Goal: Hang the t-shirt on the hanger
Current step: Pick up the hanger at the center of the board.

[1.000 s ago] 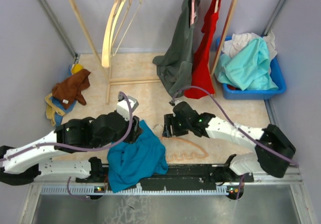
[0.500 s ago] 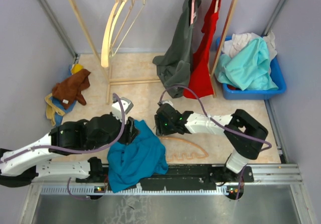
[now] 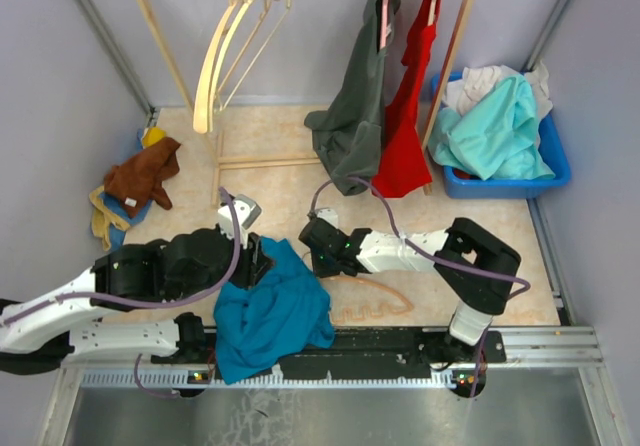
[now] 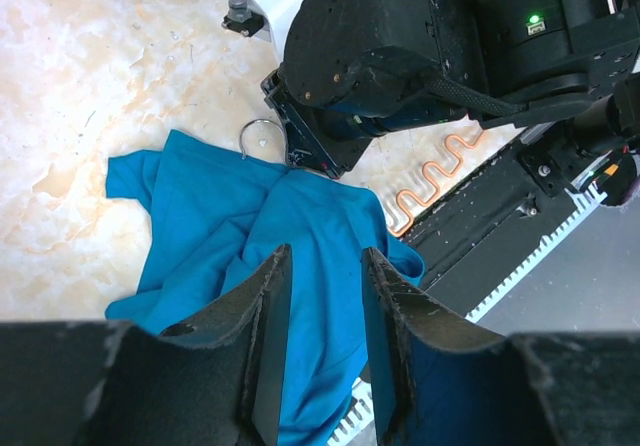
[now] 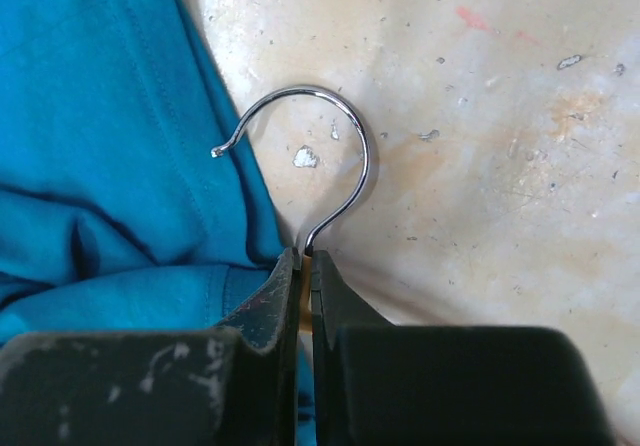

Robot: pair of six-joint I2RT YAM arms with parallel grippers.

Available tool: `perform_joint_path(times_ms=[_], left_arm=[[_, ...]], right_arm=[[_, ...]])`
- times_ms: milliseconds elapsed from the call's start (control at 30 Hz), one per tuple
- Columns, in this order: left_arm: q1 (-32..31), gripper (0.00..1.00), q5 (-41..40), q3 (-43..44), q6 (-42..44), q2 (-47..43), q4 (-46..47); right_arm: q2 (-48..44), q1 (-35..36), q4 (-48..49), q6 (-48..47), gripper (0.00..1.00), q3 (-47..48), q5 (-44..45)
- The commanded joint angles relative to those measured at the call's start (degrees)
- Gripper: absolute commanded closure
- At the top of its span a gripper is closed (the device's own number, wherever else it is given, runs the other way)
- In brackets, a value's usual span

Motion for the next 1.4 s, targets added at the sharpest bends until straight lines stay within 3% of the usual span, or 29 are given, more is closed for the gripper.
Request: perform_joint_path(times_ms=[0, 433, 867, 1133, 1367], left_arm=[[0.2, 0.60, 0.6, 0.9, 1.1, 0.5, 1.1], [0.3, 0.61, -0.7, 5.9, 2.4, 1.1, -0.1], [0.3, 0.61, -3.8, 15.1, 4.5, 1.3, -5.6], [0.3, 0.59, -5.5, 16.1, 2.2, -0.6, -9.0], [0.3, 0.59, -4.4, 15.3, 2.3, 1.9, -10.4]], right_arm=[[-3.9, 0.6, 1.0, 0.7, 1.00, 0.7, 5.4], [-34.5, 0.7, 21.1, 1.5, 1.00, -15.9, 9.4], [-54.1, 0.6, 39.8, 4.2, 1.00, -30.7, 6.5], [-71.2, 0.6, 33.2, 3.1, 1.00, -31.3, 10.0], [-79.7, 0.7, 26.0, -0.1, 1.00, -28.1, 13.6]])
